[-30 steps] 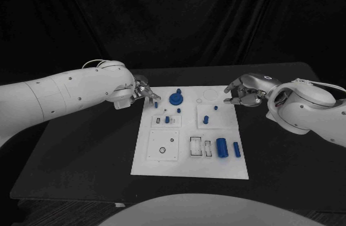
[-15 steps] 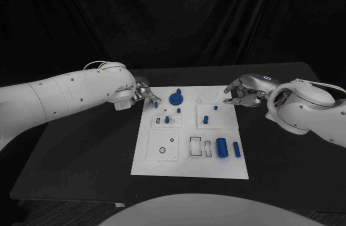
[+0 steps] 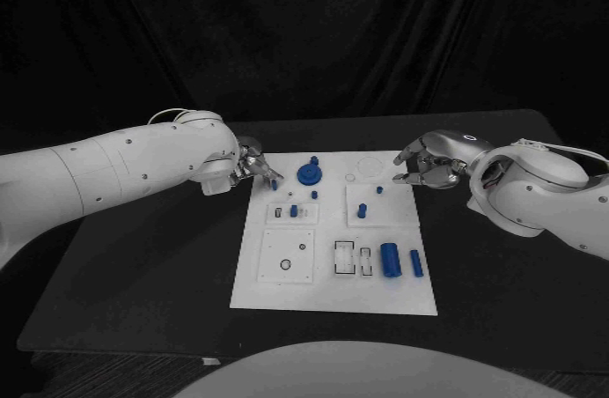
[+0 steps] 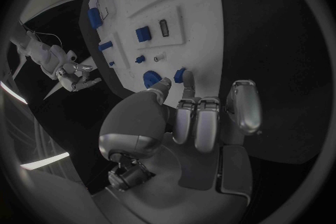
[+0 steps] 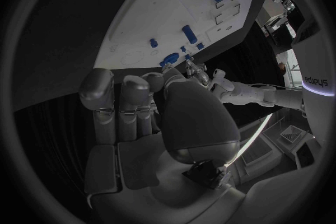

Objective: Assemble the parts on the task board

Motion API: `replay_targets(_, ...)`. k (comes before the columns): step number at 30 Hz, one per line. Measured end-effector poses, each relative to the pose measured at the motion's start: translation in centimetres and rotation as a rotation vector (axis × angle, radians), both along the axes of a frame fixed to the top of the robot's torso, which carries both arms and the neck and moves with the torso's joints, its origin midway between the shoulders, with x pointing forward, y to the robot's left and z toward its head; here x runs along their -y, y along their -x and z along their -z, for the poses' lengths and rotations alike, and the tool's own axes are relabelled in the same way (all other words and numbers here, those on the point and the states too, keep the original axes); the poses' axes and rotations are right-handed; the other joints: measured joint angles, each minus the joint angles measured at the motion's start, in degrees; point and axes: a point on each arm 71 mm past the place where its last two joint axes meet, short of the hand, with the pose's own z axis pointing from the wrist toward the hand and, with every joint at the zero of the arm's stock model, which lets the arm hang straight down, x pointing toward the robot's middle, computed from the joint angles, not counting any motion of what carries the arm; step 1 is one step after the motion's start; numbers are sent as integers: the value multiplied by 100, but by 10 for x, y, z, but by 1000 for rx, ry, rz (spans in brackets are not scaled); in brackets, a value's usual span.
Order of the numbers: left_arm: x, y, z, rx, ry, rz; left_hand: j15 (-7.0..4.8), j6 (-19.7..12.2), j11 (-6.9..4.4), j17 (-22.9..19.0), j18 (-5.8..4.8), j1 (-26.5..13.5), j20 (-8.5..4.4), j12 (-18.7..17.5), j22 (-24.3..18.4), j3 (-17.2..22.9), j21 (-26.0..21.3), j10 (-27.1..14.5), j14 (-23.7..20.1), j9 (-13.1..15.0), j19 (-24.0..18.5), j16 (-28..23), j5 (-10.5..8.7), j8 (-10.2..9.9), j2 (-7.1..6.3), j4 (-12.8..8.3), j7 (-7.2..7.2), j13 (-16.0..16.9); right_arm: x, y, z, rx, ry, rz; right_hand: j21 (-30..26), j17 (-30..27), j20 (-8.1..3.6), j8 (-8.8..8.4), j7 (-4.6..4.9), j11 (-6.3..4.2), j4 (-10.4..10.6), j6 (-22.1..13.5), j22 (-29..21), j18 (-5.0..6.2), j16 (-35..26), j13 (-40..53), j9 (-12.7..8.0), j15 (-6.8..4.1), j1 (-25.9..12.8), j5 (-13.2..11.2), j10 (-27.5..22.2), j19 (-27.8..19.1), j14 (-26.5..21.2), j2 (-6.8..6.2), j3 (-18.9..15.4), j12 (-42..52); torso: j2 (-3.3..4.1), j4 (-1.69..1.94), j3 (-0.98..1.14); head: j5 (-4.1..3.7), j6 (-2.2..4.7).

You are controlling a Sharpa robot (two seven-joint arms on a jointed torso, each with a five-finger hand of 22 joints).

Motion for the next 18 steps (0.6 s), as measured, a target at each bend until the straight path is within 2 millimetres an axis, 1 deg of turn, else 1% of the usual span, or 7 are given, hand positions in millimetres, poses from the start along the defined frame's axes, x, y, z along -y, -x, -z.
replay_targets(3,0,0,0,-2,-1,1,0,0,19,0,0,0,21,0,0,0,0,19,0,-15,-21,0,0,-41,0,0,0,0,0,0,0,0,0,0,0,0,0,0,0,0,0,0,0,0,0,0,0,0,0,0,0,0,0,0,0,0,-1,0,0,-2,0)
replay_targets(6,0,0,1,-3,-1,1,20,0,19,0,0,83,21,0,0,16,-26,19,-21,-33,-21,0,67,-66,8,-16,0,0,0,0,0,-1,0,0,0,0,0,0,0,0,0,0,0,0,0,0,0,0,0,0,0,0,0,0,0,0,-2,0,0,-5,0)
replay_targets(10,1,0,1,-4,-1,3,20,0,19,0,0,105,21,0,0,40,-26,19,-21,-47,-21,0,107,-89,30,-39,0,0,0,0,0,-1,1,0,0,0,0,0,0,0,0,0,-1,0,0,-13,-9,0,0,0,0,0,0,0,-32,-26,-1,1,0,-9,0)
replay_targets(12,1,0,1,-4,-1,3,20,0,19,0,0,105,41,0,0,24,-26,19,-21,-47,-41,0,107,-89,30,-56,0,0,0,0,0,-1,1,-1,0,0,0,0,0,0,0,0,-1,0,0,-13,-9,0,0,0,0,0,0,0,-32,-27,-2,1,0,-9,0)
replay_targets(13,1,0,1,-4,-1,4,20,0,19,0,0,123,41,0,0,26,-25,19,-21,-54,-41,0,141,-96,12,-58,0,0,0,0,0,-2,1,-1,0,0,0,0,0,0,0,0,-1,0,0,-14,-9,0,0,0,0,0,0,0,-32,-27,-1,1,0,-7,0)
replay_targets(15,2,0,1,-5,0,4,20,0,19,0,0,168,41,0,0,56,-25,19,-21,-70,-41,0,242,-117,32,-88,0,0,0,0,0,-2,1,-1,0,0,0,0,0,0,0,0,-1,0,0,-13,-9,0,0,0,0,0,0,0,-32,-27,-1,1,0,-2,0)
replay_targets(18,2,0,1,-4,0,5,20,0,19,0,0,189,41,0,0,95,-47,19,-21,-83,-41,0,380,-155,17,-128,0,0,0,0,0,-2,1,-2,0,1,0,0,0,0,0,0,-1,0,0,-13,-9,0,0,0,0,0,0,0,-32,-26,-1,1,0,1,0)
